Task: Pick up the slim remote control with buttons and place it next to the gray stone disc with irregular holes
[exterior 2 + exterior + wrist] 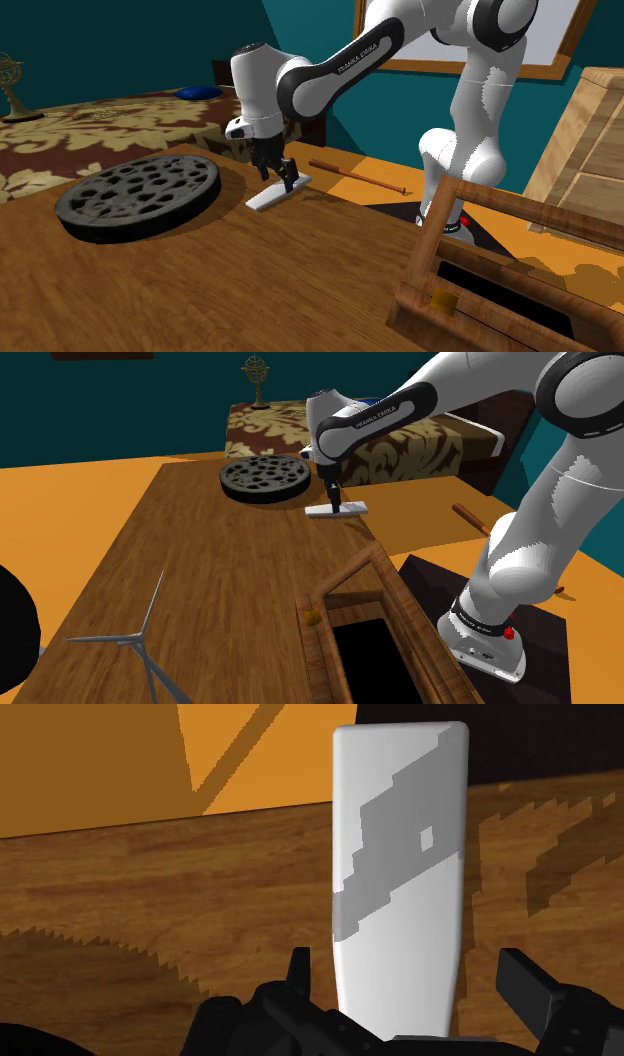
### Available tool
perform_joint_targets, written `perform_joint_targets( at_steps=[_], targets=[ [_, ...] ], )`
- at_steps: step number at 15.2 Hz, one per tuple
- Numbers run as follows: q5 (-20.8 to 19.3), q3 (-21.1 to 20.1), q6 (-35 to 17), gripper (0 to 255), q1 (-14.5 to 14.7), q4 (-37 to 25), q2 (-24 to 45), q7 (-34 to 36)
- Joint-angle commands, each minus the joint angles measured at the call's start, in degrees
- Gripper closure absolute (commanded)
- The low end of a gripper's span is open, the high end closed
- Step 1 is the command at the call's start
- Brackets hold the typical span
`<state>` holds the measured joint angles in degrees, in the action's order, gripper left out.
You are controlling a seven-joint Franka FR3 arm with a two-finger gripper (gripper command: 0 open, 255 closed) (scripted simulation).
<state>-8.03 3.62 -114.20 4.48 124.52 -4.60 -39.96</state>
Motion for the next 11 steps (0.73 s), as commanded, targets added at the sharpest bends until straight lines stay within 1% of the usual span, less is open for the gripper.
perform_joint_targets(
  at_steps=[1, 3, 11],
  targets=[
    [0.21, -0.21, 3.09, 0, 0.19, -2.40, -0.66, -0.07],
    [0.40, -0.44, 6.52, 0, 0.38, -5.28, -1.19, -0.15],
    [0.40, -0.44, 6.52, 0, 0.38, -5.28, -1.19, -0.15]
  ],
)
